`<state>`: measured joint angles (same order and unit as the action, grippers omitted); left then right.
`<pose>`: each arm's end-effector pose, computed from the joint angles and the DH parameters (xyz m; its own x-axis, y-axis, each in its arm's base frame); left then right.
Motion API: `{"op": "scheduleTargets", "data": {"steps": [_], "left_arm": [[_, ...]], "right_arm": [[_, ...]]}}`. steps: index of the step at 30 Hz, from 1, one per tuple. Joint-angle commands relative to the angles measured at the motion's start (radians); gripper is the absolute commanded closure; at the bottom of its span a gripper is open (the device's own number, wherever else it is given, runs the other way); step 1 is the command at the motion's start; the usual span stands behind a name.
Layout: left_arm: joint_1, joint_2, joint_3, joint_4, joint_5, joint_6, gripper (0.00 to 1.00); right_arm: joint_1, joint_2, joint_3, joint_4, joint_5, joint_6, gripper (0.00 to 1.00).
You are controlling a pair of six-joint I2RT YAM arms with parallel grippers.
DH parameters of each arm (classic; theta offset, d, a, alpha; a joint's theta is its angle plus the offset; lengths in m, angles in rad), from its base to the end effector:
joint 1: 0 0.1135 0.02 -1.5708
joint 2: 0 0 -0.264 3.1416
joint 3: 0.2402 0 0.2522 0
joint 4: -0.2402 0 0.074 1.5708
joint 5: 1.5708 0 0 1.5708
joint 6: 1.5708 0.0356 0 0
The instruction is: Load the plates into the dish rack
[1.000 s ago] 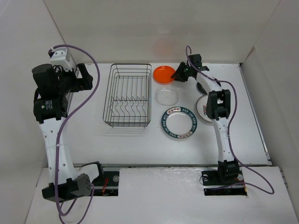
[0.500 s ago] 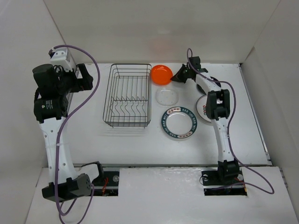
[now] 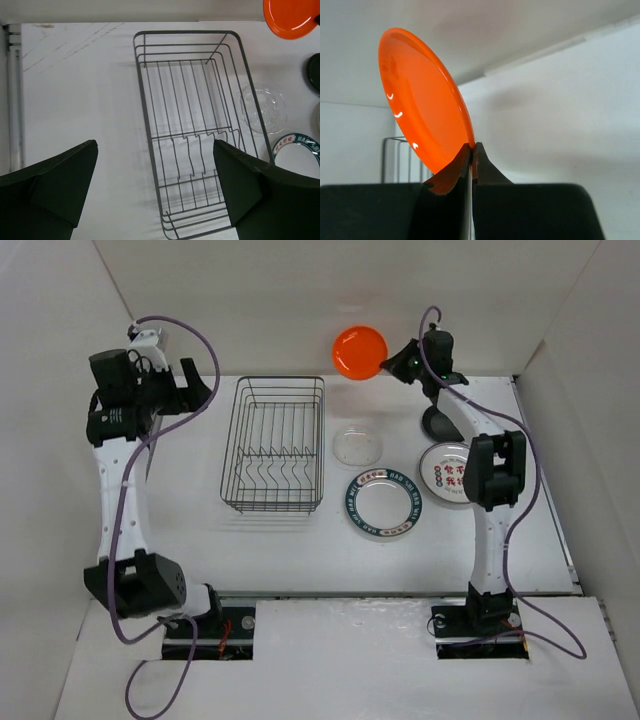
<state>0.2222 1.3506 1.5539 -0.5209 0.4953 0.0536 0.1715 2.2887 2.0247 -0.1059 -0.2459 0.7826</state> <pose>0.2868 0.0474 0.4465 -0.2910 -0.0174 -0.9566 0.2625 0.9600 -0.0973 0.5375 0.1019 0.2671 -0.5270 0.6028 -0.5991 -0.0248 0.6937 0.7198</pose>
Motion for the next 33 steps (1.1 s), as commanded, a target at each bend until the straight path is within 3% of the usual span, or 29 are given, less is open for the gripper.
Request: {"op": "scheduleTargets", "data": {"steps": [1, 5, 8, 16, 26, 28, 31, 33], "left_arm": [[-0.027, 0.053, 0.119, 0.071, 0.135, 0.011, 0.0], [-0.05, 0.13, 0.193, 0.107, 0.356, -0.023, 0.0], [-0.092, 0.169, 0.221, 0.153, 0.462, -0.032, 0.0], [-0.239, 0.245, 0.253, 0.154, 0.476, -0.032, 0.02], [-0.262, 0.245, 0.163, 0.159, 0.416, 0.015, 0.04], [-0.262, 0.245, 0.153, 0.159, 0.416, 0.015, 0.12], [-0.262, 0.263, 0.153, 0.145, 0.427, 0.025, 0.16], [-0.262, 0.274, 0.153, 0.125, 0.453, 0.034, 0.28]], "right_arm": [[0.008, -0.118, -0.029, 0.112, -0.005, -0.065, 1.0], [0.029, -0.205, -0.087, 0.112, -0.195, -0.201, 1.0], [0.069, -0.32, -0.19, 0.123, -0.248, -0.311, 1.0], [0.209, -0.498, -0.362, 0.155, -0.279, -0.365, 1.0], [0.272, -0.563, -0.435, 0.201, -0.325, -0.344, 1.0], [0.286, -0.563, -0.435, 0.21, -0.325, -0.344, 1.0], [0.296, -0.574, -0.435, 0.256, -0.349, -0.316, 1.0], [0.306, -0.583, -0.446, 0.278, -0.368, -0.301, 1.0]]}}
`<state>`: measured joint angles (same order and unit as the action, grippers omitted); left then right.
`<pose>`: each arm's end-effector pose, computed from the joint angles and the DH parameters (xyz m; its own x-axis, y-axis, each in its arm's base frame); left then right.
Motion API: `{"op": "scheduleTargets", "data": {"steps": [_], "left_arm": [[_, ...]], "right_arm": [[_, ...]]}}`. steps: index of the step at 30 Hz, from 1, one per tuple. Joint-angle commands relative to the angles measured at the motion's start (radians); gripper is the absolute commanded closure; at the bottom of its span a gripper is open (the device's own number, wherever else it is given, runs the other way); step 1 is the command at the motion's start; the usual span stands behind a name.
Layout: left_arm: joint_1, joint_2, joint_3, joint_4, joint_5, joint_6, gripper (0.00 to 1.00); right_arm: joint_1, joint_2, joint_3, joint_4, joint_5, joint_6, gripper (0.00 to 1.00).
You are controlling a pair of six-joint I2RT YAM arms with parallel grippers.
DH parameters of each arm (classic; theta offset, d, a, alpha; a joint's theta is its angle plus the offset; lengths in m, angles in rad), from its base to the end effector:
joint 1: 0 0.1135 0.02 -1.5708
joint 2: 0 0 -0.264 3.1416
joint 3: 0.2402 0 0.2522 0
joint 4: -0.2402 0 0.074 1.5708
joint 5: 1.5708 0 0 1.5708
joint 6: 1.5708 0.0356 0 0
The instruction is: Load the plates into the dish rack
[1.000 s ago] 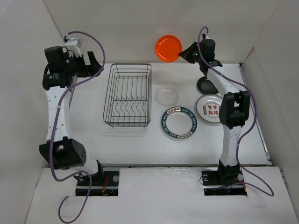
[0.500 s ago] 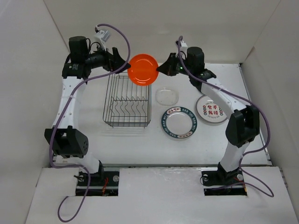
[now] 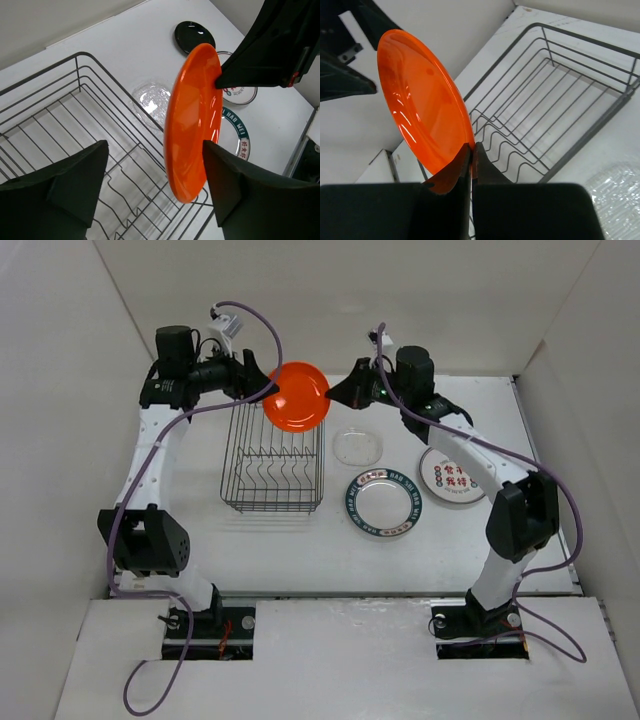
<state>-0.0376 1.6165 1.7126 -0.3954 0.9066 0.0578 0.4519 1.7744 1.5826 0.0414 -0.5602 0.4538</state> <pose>0.3605 -0.0416 0.4322 -0.2494 0.0450 -0.9674 0.7908 0.5861 -0.1766 0.3770 0.2040 0.3686 -0.4905 0.1747 -0.8537 -0.6982 0.5075 0.5050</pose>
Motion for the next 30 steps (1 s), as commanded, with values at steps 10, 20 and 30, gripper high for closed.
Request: {"op": "scheduleTargets", "data": {"steps": [10, 20, 30], "left_arm": [[-0.002, 0.005, -0.005, -0.019, 0.054, 0.001, 1.0], [-0.168, -0.191, -0.027, -0.184, -0.717, -0.111, 1.0], [-0.335, -0.127, -0.123, -0.306, -1.026, -0.185, 1.0]], "right_arm": [[0.06, -0.078, -0.029, 0.169, -0.07, 0.069, 0.9], [0.09, -0.164, 0.01, -0.342, 0.682, 0.042, 0.0], [0.09, -0.298, -0.079, -0.505, 0.878, 0.072, 0.0]]}}
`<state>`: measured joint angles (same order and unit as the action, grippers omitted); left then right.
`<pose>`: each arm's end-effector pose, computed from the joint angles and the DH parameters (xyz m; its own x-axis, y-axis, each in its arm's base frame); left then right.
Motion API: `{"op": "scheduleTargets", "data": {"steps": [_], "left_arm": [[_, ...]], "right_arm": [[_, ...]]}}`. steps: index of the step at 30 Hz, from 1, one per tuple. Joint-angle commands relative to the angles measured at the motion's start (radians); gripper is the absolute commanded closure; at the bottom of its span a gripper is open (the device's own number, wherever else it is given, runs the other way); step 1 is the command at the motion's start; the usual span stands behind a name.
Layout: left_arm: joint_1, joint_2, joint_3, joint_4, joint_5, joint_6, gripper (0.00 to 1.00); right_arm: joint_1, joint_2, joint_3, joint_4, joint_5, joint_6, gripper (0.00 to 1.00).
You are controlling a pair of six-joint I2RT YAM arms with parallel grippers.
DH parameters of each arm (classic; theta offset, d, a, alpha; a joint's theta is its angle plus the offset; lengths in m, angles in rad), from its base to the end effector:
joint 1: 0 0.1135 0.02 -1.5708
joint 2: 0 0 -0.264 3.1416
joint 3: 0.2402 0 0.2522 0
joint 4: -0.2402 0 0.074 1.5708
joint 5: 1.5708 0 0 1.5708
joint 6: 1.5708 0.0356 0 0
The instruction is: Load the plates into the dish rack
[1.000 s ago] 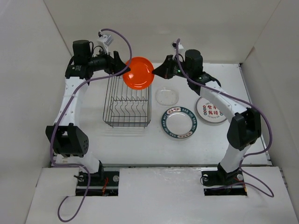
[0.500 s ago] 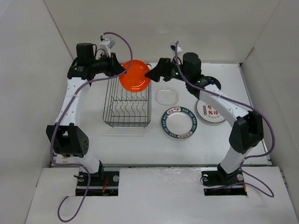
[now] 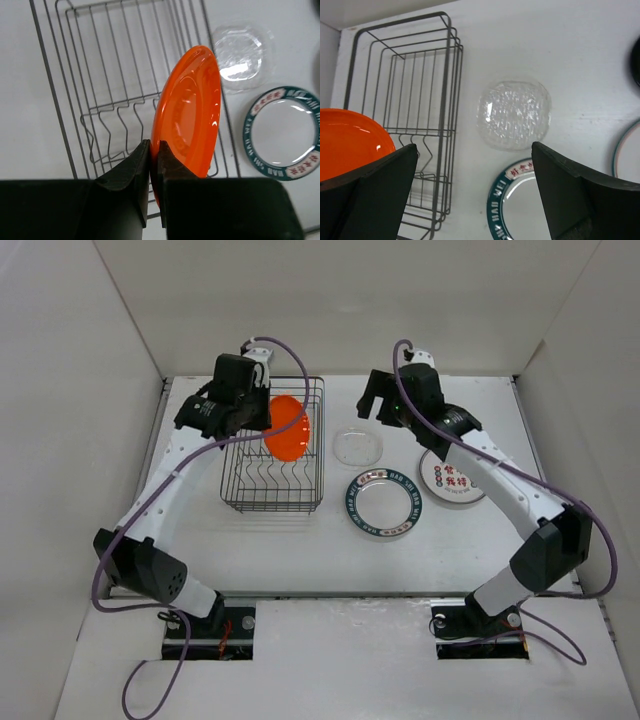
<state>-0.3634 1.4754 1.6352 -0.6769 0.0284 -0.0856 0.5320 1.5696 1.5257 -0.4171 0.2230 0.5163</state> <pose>0.3010 -0.1155 0.4203 -0.4927 0.0960 -0.8649 0.3375 0.9372 -0.0883 0.3180 0.1781 0.3783 -0.4933 0.2683 -0.8274 -0.0925 0.9297 0.3566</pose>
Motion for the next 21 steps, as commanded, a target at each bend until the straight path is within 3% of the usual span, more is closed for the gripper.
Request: {"op": "scheduleTargets", "data": {"steps": [1, 12, 21], "left_arm": [[-0.009, 0.014, -0.046, -0.015, -0.148, -0.042, 1.0], [-0.051, 0.094, -0.078, 0.051, -0.26, -0.069, 1.0], [-0.083, 0.164, -0.069, 0.065, -0.26, -0.088, 1.0]], "right_arm": [[0.01, -0.106, -0.033, -0.046, 0.095, 0.01, 0.0], [-0.021, -0.181, -0.096, -0.046, 0.095, 0.001, 0.0], [-0.058, -0.201, -0.148, -0.046, 0.067, -0.019, 0.0]]}}
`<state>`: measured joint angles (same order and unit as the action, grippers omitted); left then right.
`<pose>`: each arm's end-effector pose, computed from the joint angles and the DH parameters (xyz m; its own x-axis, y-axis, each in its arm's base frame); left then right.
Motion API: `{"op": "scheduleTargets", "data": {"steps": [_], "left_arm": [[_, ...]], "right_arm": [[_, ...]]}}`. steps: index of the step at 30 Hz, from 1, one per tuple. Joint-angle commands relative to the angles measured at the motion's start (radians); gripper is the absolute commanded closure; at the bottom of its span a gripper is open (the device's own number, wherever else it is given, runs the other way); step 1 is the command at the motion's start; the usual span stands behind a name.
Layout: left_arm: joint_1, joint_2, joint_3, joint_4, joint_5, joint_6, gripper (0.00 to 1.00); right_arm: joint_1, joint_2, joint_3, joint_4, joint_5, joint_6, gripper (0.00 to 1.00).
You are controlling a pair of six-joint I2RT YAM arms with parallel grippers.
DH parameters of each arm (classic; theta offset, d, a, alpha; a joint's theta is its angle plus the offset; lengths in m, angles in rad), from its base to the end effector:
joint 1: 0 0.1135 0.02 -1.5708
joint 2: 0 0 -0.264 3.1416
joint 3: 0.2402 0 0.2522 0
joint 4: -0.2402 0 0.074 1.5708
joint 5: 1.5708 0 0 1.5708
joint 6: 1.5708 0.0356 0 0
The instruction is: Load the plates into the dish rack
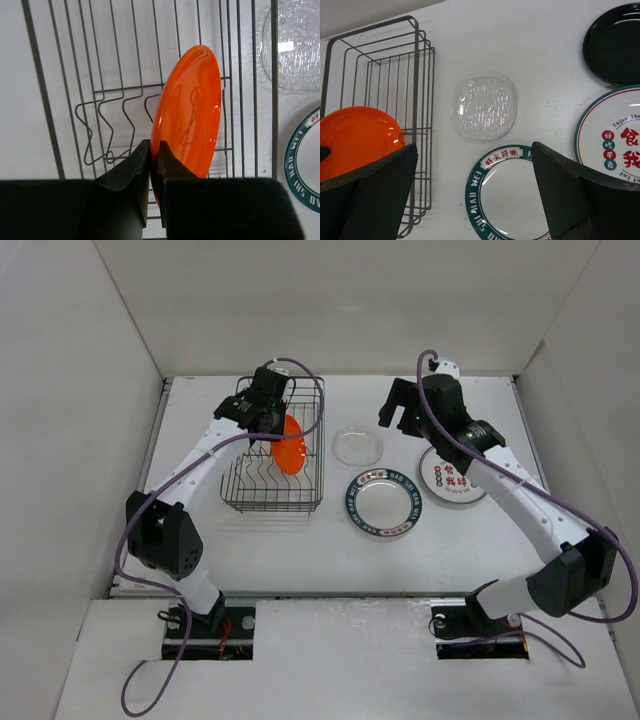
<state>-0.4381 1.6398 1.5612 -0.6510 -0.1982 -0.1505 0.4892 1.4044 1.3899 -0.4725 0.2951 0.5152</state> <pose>0.3365 -0.1499 0.3449 -0.6392 0.1371 -0.7567 0.1893 0.9818 0.0180 0.2852 0.1401 0.3797 -0.4692 0.2843 -0.8361 0.0097 0.9484 0.3170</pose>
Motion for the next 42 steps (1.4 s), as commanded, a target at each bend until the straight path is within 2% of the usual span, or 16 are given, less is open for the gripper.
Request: {"op": "scheduleTargets", "data": {"steps": [1, 10, 12, 17, 19, 24, 26, 27, 29, 30, 33, 37, 39, 42], "left_arm": [[-0.017, 0.009, 0.005, 0.03, -0.033, -0.032, 1.0], [-0.027, 0.029, 0.005, 0.021, -0.018, -0.023, 1.0], [-0.027, 0.038, 0.014, 0.011, 0.023, -0.011, 0.85], [-0.027, 0.038, 0.014, 0.011, 0.068, -0.001, 0.72], [-0.027, 0.038, 0.014, 0.011, 0.095, 0.008, 0.57], [-0.027, 0.008, 0.036, 0.011, 0.144, 0.029, 0.4], [-0.027, -0.005, 0.057, 0.001, 0.166, 0.04, 0.29], [-0.027, -0.02, 0.057, 0.001, 0.166, 0.054, 0.17], [-0.027, -0.034, 0.066, 0.001, 0.177, 0.064, 0.09], [-0.027, -0.046, 0.066, 0.001, 0.177, 0.077, 0.0], [-0.007, -0.067, 0.088, -0.018, 0.203, 0.077, 0.0], [0.041, -0.077, 0.141, -0.044, 0.215, 0.086, 0.0], [0.061, -0.077, 0.164, -0.055, 0.233, 0.095, 0.0], [0.097, -0.087, 0.175, -0.055, 0.243, 0.095, 0.0]], "right_arm": [[-0.015, -0.036, -0.012, 0.009, -0.005, -0.018, 0.0], [-0.046, -0.042, -0.043, 0.076, -0.083, -0.041, 0.0], [-0.064, -0.012, -0.074, 0.126, -0.126, -0.066, 0.0], [-0.092, 0.181, -0.032, 0.185, -0.214, -0.118, 0.0], [-0.101, 0.223, -0.032, 0.205, -0.256, -0.136, 0.0], [-0.135, 0.425, 0.076, 0.218, -0.278, -0.194, 0.0], [-0.149, 0.482, 0.106, 0.209, -0.322, -0.207, 0.02], [-0.158, 0.504, 0.118, 0.209, -0.323, -0.207, 0.03], [-0.158, 0.553, 0.127, 0.219, -0.323, -0.207, 0.03], [-0.169, 0.568, 0.127, 0.219, -0.332, -0.207, 0.05], [-0.195, 0.622, 0.164, 0.207, -0.379, -0.216, 0.12], [-0.219, 0.674, 0.176, 0.198, -0.439, -0.216, 0.37], [-0.219, 0.689, 0.176, 0.198, -0.45, -0.216, 0.44], [-0.219, 0.725, 0.176, 0.18, -0.462, -0.207, 0.61]]}}
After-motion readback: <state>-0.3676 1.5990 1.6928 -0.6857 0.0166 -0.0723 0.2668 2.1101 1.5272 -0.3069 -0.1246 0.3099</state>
